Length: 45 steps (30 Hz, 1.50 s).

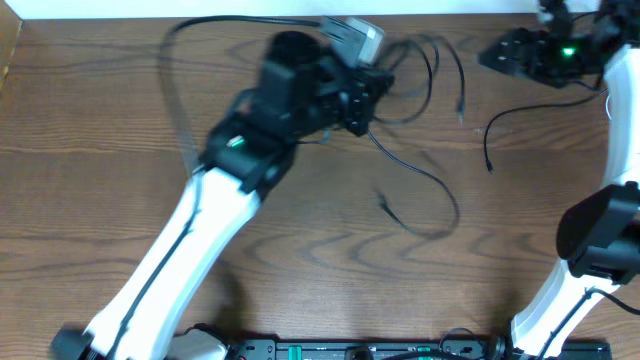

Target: Untangle cables

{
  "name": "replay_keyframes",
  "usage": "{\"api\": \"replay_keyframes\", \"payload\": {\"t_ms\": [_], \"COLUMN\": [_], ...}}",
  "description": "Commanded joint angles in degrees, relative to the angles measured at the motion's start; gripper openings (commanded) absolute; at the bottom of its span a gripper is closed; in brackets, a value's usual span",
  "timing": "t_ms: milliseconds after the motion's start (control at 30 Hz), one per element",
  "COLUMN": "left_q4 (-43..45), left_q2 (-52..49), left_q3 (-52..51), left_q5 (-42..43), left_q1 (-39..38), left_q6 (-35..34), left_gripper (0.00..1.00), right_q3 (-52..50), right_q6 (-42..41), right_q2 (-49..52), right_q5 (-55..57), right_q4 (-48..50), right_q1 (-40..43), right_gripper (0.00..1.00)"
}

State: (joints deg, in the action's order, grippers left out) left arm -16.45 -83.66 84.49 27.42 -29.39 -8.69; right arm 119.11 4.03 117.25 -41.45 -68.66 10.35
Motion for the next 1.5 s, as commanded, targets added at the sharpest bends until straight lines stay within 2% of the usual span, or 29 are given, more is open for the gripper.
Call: {"api": "replay_keyframes", "payload": {"t_ms": [0,200,567,700,800,967,1067,1133,1267,1467], "left_q4": [-0.6,1.6,5.2,5.0,5.0,8.3,12.2,14.2,15.9,16.0], "left_q2": [1.4,2.0,2.0,2.0,2.0,2.3,3.8,5.5,9.6,14.7], "left_q3": [-0.4,-0.4,-0.4,-0.4,-0.4,-0.4,-0.2,0.1,1.2,1.8], "left_q5": [3.3,7.2,7.6,8.2,8.2,9.7,9.4,9.4,9.0,9.0], "left_q1": [1.9,5.4,8.1,8.1,8.1,8.1,9.4,11.5,18.6,27.8], "left_q6": [-4.9,-9.9,-13.1,-13.1,-13.1,-13.3,-13.5,-13.5,-15.8,-18.4], "left_gripper": [0.07,0.08,0.07,0.07,0.07,0.07,0.07,0.08,0.07,0.07], "right_q3": [-0.4,-0.4,-0.4,-0.4,-0.4,-0.4,-0.4,-0.4,-0.4,-0.4], "right_q6": [2.1,4.0,3.6,-3.2,-10.6,-21.7,-26.2,-27.9,-28.4,-27.2], "right_q2": [-1.9,-1.9,-1.9,-1.9,-1.9,-1.8,-1.8,-1.8,-1.8,-1.8], "right_q5": [-12.7,-23.3,-22.6,-21.2,-14.1,15.4,33.2,40.8,48.9,49.4], "right_q4": [2.4,7.5,8.7,13.7,17.0,13.8,10.1,8.1,5.2,2.3], "right_q1": [-3.5,-7.7,-14.3,-17.2,-19.2,-23.8,-24.9,-24.4,-20.7,-14.3], "right_gripper": [0.99,0.99,0.99,0.99,0.99,0.95,0.97,0.98,0.99,0.98]}}
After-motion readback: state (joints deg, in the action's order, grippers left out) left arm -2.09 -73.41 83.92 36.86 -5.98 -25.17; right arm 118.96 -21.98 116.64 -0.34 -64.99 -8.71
